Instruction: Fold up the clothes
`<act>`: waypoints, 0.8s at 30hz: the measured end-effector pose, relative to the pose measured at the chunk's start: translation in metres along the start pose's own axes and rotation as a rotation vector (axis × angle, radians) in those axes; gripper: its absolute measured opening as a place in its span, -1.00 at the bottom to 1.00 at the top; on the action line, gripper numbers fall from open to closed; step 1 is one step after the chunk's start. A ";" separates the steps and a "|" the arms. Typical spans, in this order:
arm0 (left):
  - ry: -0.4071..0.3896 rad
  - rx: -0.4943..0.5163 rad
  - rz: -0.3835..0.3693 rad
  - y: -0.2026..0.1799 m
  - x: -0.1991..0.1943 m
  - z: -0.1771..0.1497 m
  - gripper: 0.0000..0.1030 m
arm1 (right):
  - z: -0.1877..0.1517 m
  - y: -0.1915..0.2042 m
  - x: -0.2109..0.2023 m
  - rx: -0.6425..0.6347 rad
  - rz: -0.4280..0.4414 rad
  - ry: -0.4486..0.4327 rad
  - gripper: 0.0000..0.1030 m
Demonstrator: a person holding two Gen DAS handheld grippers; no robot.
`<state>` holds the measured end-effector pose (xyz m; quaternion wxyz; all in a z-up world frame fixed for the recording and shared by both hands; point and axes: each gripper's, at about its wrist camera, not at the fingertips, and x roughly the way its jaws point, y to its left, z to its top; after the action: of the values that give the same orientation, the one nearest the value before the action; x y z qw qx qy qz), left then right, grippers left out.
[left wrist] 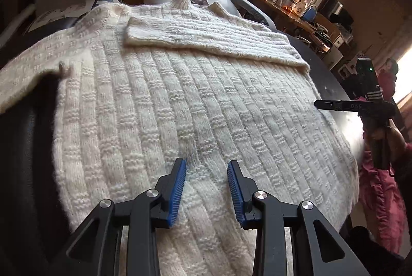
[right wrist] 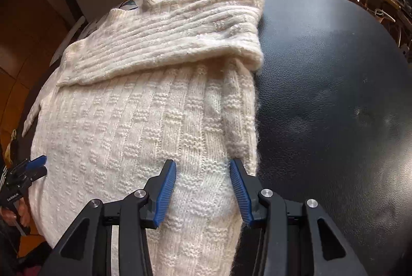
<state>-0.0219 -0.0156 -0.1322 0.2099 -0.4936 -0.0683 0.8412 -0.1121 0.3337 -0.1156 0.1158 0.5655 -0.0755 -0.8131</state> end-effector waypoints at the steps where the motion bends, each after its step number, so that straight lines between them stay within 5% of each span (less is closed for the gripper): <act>1: 0.001 -0.007 -0.002 0.001 0.000 0.000 -0.33 | -0.002 0.000 -0.002 0.017 -0.001 0.001 -0.13; 6: -0.008 0.048 0.010 0.003 -0.002 -0.001 -0.33 | -0.008 0.019 -0.009 -0.023 -0.089 0.045 -0.13; 9: -0.011 -0.051 -0.032 0.018 -0.009 0.005 -0.33 | -0.011 0.039 -0.027 -0.024 -0.130 -0.041 -0.04; 12: -0.047 -0.176 -0.083 0.038 -0.026 0.007 -0.28 | -0.017 0.070 -0.038 -0.003 0.020 -0.133 -0.03; 15: -0.122 -0.379 -0.157 0.080 -0.053 0.000 -0.25 | -0.029 0.111 -0.025 -0.005 0.131 -0.156 -0.02; 18: -0.234 -0.636 -0.205 0.148 -0.090 -0.016 -0.24 | -0.040 0.134 -0.007 -0.018 0.137 -0.155 -0.02; 24: -0.490 -1.186 -0.106 0.319 -0.183 -0.091 -0.21 | -0.049 0.144 0.015 -0.005 0.148 -0.153 0.06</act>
<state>0.0431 -0.3883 -0.1343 -0.0791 -0.3153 -0.5920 0.7375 -0.0561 0.1915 -0.1096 0.1709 0.4942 -0.1239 -0.8433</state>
